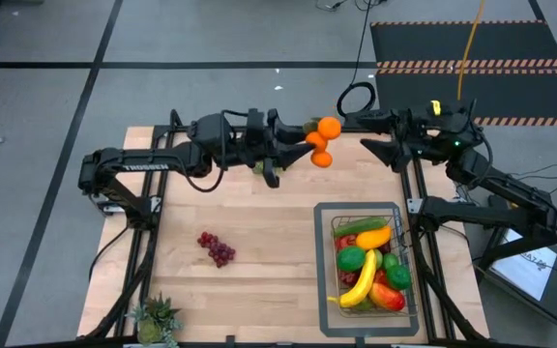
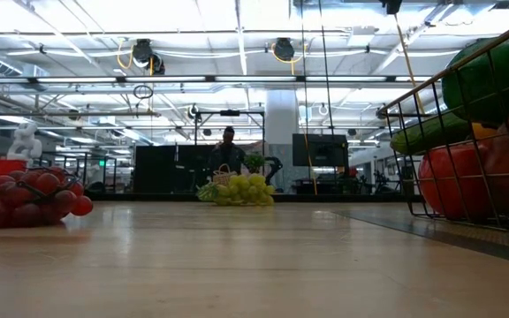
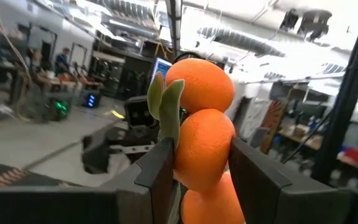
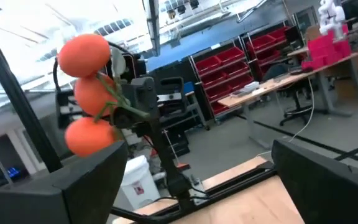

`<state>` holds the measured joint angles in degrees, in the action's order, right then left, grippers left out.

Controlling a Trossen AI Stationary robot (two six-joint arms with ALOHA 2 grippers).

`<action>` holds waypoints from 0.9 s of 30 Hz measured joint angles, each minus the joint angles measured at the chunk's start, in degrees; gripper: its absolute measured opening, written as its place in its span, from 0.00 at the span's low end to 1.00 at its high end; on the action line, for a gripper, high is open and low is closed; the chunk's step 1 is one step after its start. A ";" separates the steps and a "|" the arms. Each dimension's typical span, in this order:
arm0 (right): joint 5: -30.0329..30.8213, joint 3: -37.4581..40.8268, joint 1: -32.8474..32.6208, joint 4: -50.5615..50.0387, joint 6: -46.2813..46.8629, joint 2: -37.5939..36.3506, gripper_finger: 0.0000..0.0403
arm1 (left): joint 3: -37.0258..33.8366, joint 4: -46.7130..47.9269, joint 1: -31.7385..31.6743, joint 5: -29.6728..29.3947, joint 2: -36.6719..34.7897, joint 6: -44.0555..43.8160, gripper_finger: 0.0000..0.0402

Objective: Build produce basket
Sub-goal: Put the orange tangerines into the wire basket

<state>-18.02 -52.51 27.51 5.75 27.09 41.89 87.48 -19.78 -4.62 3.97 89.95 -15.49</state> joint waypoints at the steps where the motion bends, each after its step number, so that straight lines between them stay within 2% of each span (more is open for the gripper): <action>1: -0.01 0.00 0.00 0.03 -0.49 0.04 0.97 | 0.00 -0.01 0.24 0.00 0.00 -1.20 0.36; 4: -2.13 0.00 0.02 0.58 0.88 0.61 0.97 | 0.00 -0.01 0.65 0.00 0.00 -3.53 0.36; 11: -15.08 0.00 -0.73 10.61 13.33 6.44 0.97 | 0.00 0.01 0.89 0.00 0.01 -4.56 0.36; 20: -20.34 0.00 -0.98 28.77 19.63 16.48 0.97 | 0.00 0.21 0.85 0.00 0.02 -4.36 0.36; 27: -22.77 0.00 -1.01 38.65 22.53 21.79 0.83 | -0.02 0.94 0.85 -0.02 0.02 -4.17 0.36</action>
<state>-40.80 -52.51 26.50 44.40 49.62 63.68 87.46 -18.84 -3.77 3.95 89.97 -19.66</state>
